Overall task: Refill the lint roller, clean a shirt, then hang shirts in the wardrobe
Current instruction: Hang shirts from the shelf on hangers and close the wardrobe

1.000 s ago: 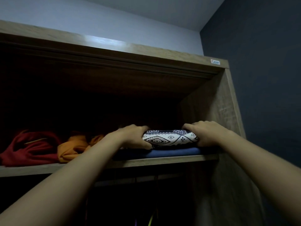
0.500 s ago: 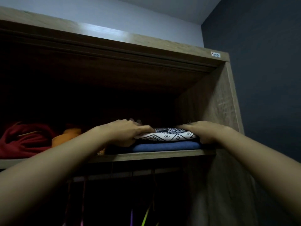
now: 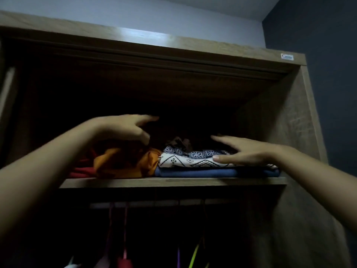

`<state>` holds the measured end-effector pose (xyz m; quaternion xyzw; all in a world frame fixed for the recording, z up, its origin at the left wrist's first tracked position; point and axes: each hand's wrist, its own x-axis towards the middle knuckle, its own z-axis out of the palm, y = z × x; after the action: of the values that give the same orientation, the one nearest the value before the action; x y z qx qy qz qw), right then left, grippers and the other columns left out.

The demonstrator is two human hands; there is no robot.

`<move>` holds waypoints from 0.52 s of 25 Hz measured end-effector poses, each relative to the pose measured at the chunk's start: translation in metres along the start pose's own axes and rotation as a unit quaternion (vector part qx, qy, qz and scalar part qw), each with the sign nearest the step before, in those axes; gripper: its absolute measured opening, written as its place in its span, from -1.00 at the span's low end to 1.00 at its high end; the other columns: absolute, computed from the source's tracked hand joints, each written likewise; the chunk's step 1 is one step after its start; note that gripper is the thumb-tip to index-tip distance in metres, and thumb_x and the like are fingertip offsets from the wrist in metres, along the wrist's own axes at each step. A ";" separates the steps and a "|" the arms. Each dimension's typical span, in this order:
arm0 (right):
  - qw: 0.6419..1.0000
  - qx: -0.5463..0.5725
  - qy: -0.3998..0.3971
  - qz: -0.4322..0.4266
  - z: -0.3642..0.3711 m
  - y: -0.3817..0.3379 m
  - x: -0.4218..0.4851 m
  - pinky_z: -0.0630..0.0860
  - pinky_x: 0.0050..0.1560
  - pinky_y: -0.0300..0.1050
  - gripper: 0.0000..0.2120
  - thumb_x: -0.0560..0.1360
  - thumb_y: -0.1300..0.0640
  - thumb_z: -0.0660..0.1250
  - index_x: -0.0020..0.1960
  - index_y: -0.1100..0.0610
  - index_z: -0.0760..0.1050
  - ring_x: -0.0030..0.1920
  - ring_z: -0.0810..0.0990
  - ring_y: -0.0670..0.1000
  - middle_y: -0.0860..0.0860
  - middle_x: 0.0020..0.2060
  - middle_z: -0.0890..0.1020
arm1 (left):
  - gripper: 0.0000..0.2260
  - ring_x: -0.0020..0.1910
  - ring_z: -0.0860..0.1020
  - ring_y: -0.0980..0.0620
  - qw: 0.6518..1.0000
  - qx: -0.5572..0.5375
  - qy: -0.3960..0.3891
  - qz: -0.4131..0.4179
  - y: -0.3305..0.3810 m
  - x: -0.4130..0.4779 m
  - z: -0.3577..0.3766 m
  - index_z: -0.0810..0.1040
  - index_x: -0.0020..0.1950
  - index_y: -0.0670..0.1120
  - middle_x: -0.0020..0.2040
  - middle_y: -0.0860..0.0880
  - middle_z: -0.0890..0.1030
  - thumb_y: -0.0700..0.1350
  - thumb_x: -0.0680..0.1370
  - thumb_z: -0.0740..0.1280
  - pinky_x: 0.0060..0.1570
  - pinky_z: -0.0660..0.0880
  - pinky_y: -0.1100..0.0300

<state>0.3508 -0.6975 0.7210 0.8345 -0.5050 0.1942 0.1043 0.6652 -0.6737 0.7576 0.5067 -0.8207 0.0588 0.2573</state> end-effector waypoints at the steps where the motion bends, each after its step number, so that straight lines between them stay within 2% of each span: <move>1: 0.999 -0.023 0.003 -0.028 0.006 -0.014 0.006 -0.04 0.48 -0.11 -0.11 0.28 -0.44 0.15 0.49 -0.16 -0.06 0.51 0.01 -0.04 -0.04 0.53 0.02 | -0.11 0.41 0.27 0.02 0.995 0.013 -0.050 -0.080 -0.002 -0.003 -0.005 0.02 0.52 0.16 0.52 -0.03 0.18 0.00 0.32 0.47 0.24 0.28 0.29; 3: 0.996 -0.065 0.004 -0.067 0.021 -0.041 0.017 0.01 0.50 -0.01 -0.11 0.27 -0.47 0.14 0.49 -0.17 -0.04 0.50 0.06 -0.01 -0.05 0.52 0.09 | -0.05 0.41 0.28 -0.04 0.971 0.089 -0.137 -0.172 -0.001 -0.008 0.007 -0.08 0.51 0.20 0.52 -0.01 0.16 0.06 0.34 0.50 0.29 0.31 0.18; 5: 0.993 -0.090 0.007 -0.077 0.034 -0.060 0.024 0.10 0.47 0.11 -0.09 0.25 -0.52 0.15 0.48 -0.20 -0.05 0.49 0.12 0.02 -0.08 0.51 0.13 | -0.16 0.40 0.32 -0.09 0.950 0.242 -0.097 -0.171 -0.004 -0.002 0.031 0.02 0.51 0.13 0.47 -0.04 0.28 0.18 0.37 0.43 0.38 0.25 -0.06; 7: 0.990 -0.119 0.014 -0.076 0.044 -0.067 0.027 0.13 0.44 0.16 -0.09 0.26 -0.52 0.14 0.48 -0.21 -0.08 0.48 0.15 0.05 -0.09 0.51 0.13 | -0.43 0.29 0.43 -0.14 0.928 0.354 -0.011 -0.116 -0.008 0.008 0.048 0.30 0.39 0.04 0.31 -0.11 0.46 0.15 0.43 0.35 0.33 0.21 -0.25; 8: 0.989 -0.129 0.016 -0.075 0.047 -0.069 0.027 0.13 0.42 0.16 -0.10 0.26 -0.52 0.12 0.48 -0.21 -0.08 0.47 0.16 0.06 -0.09 0.50 0.15 | -0.55 0.23 0.48 -0.16 0.924 0.367 0.041 -0.095 -0.010 0.011 0.049 0.39 0.30 0.02 0.23 -0.13 0.51 0.11 0.46 0.32 0.28 0.26 -0.24; 11: 0.986 -0.144 0.024 -0.075 0.053 -0.066 0.025 0.13 0.41 0.14 -0.15 0.28 -0.53 0.06 0.47 -0.24 -0.07 0.45 0.21 0.06 -0.10 0.48 0.21 | -0.65 0.10 0.53 -0.22 0.932 0.259 0.240 -0.081 -0.016 0.014 0.037 0.43 0.22 -0.04 0.14 -0.19 0.54 0.01 0.47 0.32 0.08 0.47 -0.06; 13: 0.986 -0.149 0.030 -0.074 0.057 -0.065 0.024 0.12 0.41 0.12 -0.16 0.28 -0.53 0.04 0.47 -0.23 -0.04 0.44 0.22 0.07 -0.10 0.47 0.23 | -0.64 0.10 0.50 -0.26 0.904 0.202 0.371 -0.059 -0.016 0.013 0.031 0.39 0.23 -0.08 0.14 -0.20 0.52 -0.07 0.46 0.33 0.04 0.47 -0.10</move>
<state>0.4308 -0.7071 0.6811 0.8385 -0.4614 0.1336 0.2572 0.6634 -0.7028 0.7349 0.5365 -0.6053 0.3920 0.4383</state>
